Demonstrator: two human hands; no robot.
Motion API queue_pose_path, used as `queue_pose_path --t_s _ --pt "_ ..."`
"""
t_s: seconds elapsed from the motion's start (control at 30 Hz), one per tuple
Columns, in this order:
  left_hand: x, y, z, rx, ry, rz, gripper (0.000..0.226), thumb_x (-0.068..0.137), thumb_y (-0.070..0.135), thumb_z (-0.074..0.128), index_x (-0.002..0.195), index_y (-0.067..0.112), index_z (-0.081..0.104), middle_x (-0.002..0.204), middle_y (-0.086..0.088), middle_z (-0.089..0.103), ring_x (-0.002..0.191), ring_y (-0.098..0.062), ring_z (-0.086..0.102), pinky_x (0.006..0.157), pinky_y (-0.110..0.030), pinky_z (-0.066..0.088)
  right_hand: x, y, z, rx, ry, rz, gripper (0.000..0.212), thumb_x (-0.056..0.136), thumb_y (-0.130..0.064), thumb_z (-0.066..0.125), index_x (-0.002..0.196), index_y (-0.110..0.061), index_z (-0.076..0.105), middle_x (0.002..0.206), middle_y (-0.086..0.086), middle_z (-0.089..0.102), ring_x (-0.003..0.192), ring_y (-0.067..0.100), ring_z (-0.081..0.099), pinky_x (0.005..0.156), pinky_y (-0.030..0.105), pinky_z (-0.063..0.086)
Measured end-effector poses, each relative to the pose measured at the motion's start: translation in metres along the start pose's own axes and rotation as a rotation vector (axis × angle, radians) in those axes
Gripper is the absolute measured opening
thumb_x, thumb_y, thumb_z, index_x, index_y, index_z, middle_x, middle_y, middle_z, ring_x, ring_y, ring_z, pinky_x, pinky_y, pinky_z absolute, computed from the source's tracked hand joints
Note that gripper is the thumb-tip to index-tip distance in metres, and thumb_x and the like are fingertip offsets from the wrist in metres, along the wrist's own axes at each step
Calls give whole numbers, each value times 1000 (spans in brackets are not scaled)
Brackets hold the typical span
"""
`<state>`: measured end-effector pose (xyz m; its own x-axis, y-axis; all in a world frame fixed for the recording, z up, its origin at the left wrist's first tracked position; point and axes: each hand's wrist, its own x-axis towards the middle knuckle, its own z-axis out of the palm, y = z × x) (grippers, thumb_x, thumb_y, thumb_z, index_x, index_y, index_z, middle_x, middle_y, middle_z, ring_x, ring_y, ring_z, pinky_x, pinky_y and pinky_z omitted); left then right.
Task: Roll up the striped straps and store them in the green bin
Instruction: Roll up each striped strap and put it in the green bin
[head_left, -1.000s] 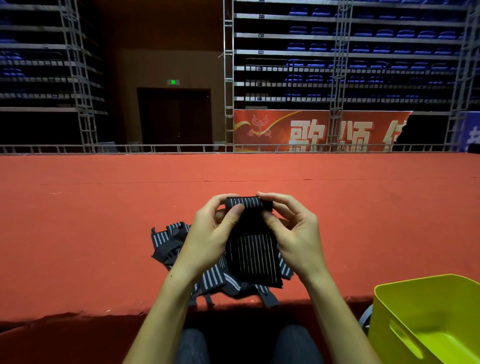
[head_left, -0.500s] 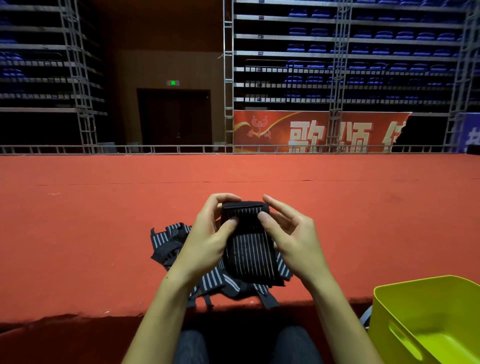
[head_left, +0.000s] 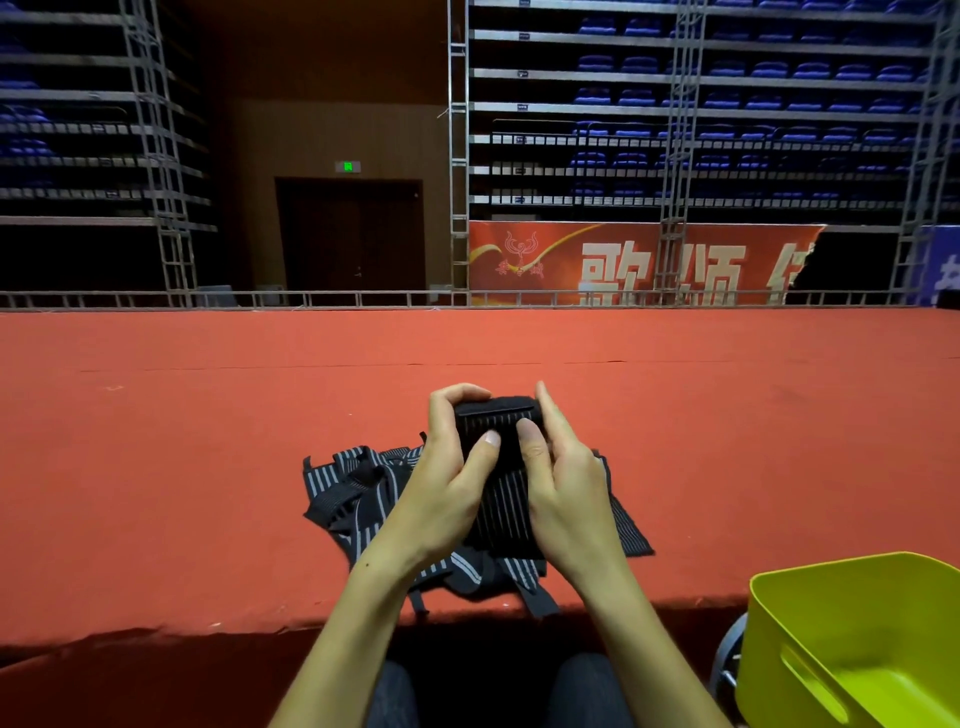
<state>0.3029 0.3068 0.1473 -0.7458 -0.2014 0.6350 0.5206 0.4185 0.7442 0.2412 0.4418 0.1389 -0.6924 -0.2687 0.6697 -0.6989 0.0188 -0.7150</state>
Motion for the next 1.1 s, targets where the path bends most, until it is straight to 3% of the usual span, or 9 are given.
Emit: queue_pose_path --t_s 0.1,0.23,0.3,0.53,0.67,0.83,0.93,1.03,1.1 --pt "-1 1 0 -8 6 14 18 114 28 52 131 28 45 126 -4 61 110 -12 66 91 -29 57 0 -1 -2 -3 30 -16 46 113 -33 53 158 -23 53 131 -17 71 109 -27 58 90 2 44" --pt "-1 1 -4 32 16 35 17 113 15 52 128 25 51 125 6 64 117 -8 64 99 -22 50 2 7 -7 125 26 16 34 108 -18 64 140 -30 67 116 -9 80 111 5 74 97 32 60" --pt "-1 0 -6 26 14 26 19 112 12 55 127 24 53 126 8 66 120 -10 65 102 -24 51 4 11 -9 182 22 34 34 105 -10 68 132 -30 71 111 -5 82 108 12 77 96 43 62" --pt "-1 8 -8 -108 115 -130 39 101 24 74 136 27 58 129 -3 70 99 -20 80 83 -45 68 8 14 -17 353 59 33 35 97 6 71 121 -20 73 108 2 82 108 18 78 97 40 62" --pt "2 10 -10 -154 201 -152 30 99 24 76 128 20 69 119 -4 77 92 -9 80 78 -33 67 9 16 -18 407 52 24 35 94 12 71 114 -16 74 111 5 81 111 21 77 102 45 61" --pt "2 6 -11 -225 183 -111 30 101 7 73 130 15 68 119 -1 79 96 -13 79 77 -25 62 5 15 -19 492 -3 53 41 91 23 61 112 -9 74 130 0 77 124 20 72 105 49 59" --pt "2 4 -14 -239 177 -78 32 101 0 69 130 14 65 123 -4 76 102 -14 77 79 -23 61 5 12 -24 504 -36 89 44 96 19 58 122 -12 75 130 0 77 121 21 74 100 45 62" --pt "3 1 -17 -231 150 -36 33 101 -6 66 127 13 63 126 -7 73 113 -17 74 86 -23 60 7 10 -28 509 -73 149 34 103 -9 69 133 -23 71 122 1 80 110 24 78 83 38 65" --pt "3 -2 -18 -213 101 -8 33 102 -8 64 127 14 62 129 -7 72 121 -23 72 94 -29 60 8 9 -28 465 -101 179 32 103 -25 71 135 -28 69 115 4 82 107 26 79 80 42 66"
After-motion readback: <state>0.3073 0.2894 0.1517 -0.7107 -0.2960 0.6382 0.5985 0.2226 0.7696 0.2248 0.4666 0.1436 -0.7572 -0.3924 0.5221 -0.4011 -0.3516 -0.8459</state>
